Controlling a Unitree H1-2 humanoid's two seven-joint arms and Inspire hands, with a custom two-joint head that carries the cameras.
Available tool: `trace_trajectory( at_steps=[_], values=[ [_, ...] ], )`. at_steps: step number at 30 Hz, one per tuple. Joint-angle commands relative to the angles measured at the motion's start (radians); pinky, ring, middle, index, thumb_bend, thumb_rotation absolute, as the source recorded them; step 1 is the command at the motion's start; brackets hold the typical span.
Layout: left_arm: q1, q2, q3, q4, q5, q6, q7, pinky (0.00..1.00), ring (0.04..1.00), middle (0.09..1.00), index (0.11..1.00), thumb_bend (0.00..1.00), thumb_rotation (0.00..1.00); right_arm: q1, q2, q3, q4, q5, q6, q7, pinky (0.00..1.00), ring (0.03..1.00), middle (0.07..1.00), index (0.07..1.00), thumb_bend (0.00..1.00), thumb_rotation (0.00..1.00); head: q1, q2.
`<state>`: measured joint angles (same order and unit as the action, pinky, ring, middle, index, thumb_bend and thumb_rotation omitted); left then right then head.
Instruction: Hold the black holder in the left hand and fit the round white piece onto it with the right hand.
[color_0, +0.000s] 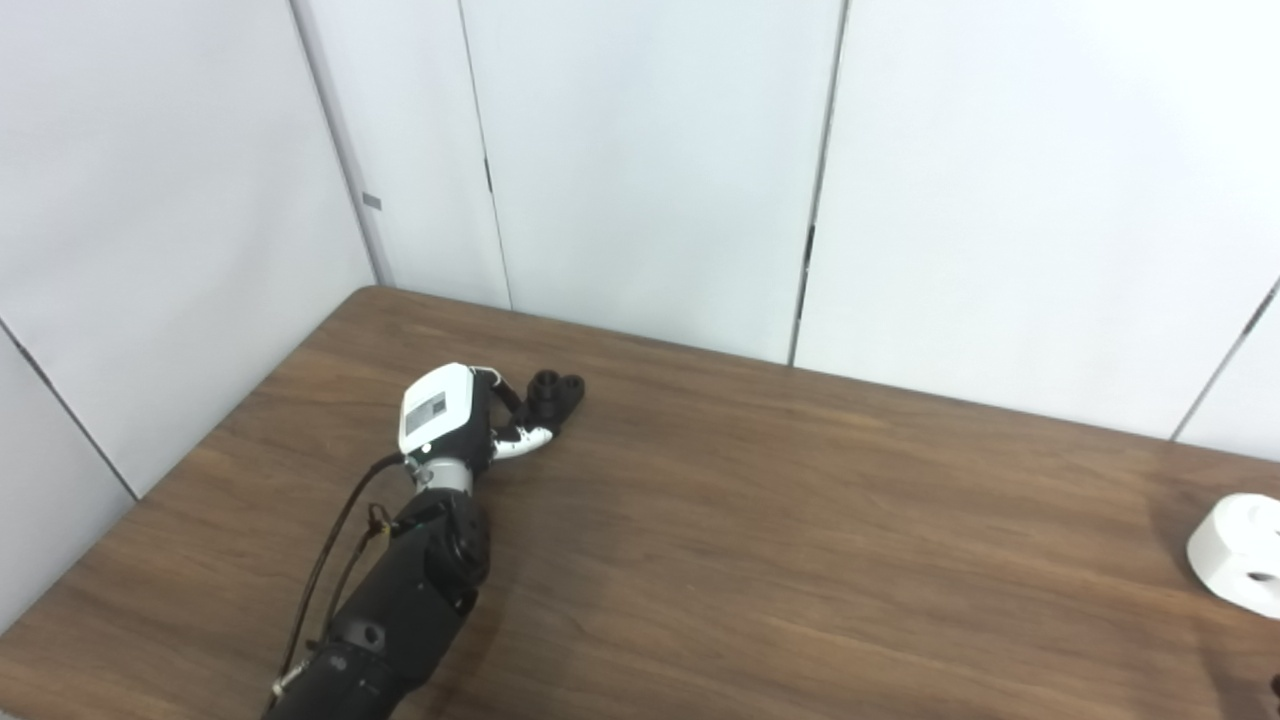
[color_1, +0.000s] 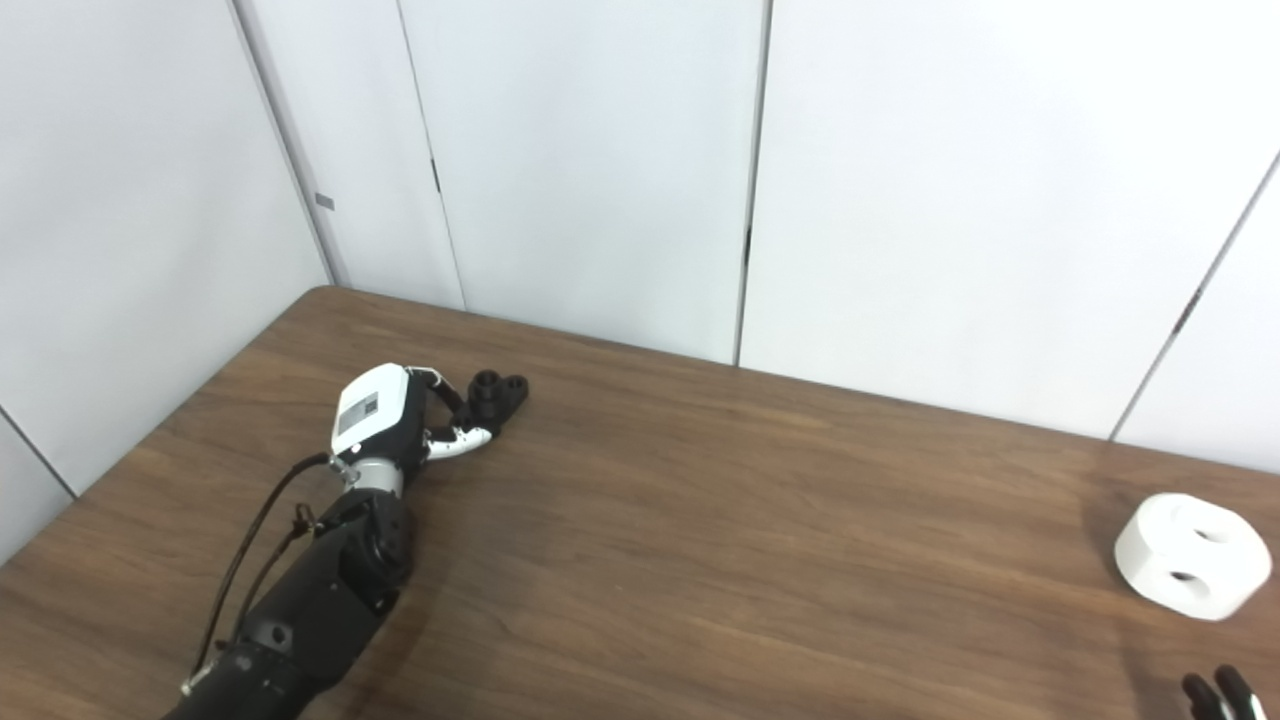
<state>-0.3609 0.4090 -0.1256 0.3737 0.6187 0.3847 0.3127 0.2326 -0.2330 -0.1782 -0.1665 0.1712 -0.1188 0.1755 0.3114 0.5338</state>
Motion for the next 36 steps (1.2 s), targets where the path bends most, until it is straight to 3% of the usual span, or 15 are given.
trace_trajectory(
  at_steps=[1, 21, 28, 33, 36],
  values=[
    [-0.018, 0.0, -0.02, 0.016, 0.019, -0.011, -0.005, 0.95, 0.859, 0.754, 0.482, 0.52, 0.06, 0.014, 0.006, 0.01, 0.002, 0.009, -0.011, 0.002, 1.0, 1.0, 0.958, 0.996, 0.61, 1.0, 0.001, -0.001],
    [-0.016, -0.013, 0.003, 0.015, -0.022, -0.007, -0.02, 0.9, 0.848, 0.741, 0.482, 0.52, 0.05, 0.015, 0.008, 0.015, -0.004, 0.01, 0.002, 0.001, 1.0, 1.0, 0.956, 0.992, 0.62, 1.0, -0.009, 0.009],
    [0.035, -0.013, 0.028, -0.095, -0.084, 0.03, -0.118, 0.83, 0.835, 0.754, 0.484, 0.52, 0.05, 0.018, 0.006, 0.024, -0.018, 0.002, 0.009, 0.0, 1.0, 1.0, 0.955, 0.995, 0.62, 1.0, -0.027, 0.022],
    [0.099, 0.008, 0.024, -0.209, -0.105, 0.016, -0.198, 0.88, 0.866, 0.779, 0.486, 0.51, 0.05, 0.023, -0.007, 0.035, -0.023, 0.004, 0.021, 0.007, 1.0, 1.0, 0.992, 1.0, 0.65, 1.0, -0.032, 0.026],
    [0.129, 0.011, 0.021, -0.255, -0.102, -0.008, -0.221, 0.86, 0.869, 0.789, 0.486, 0.52, 0.05, 0.027, -0.008, 0.037, -0.039, 0.01, 0.053, 0.002, 1.0, 1.0, 0.989, 1.0, 0.66, 1.0, -0.038, 0.033]
  ],
)
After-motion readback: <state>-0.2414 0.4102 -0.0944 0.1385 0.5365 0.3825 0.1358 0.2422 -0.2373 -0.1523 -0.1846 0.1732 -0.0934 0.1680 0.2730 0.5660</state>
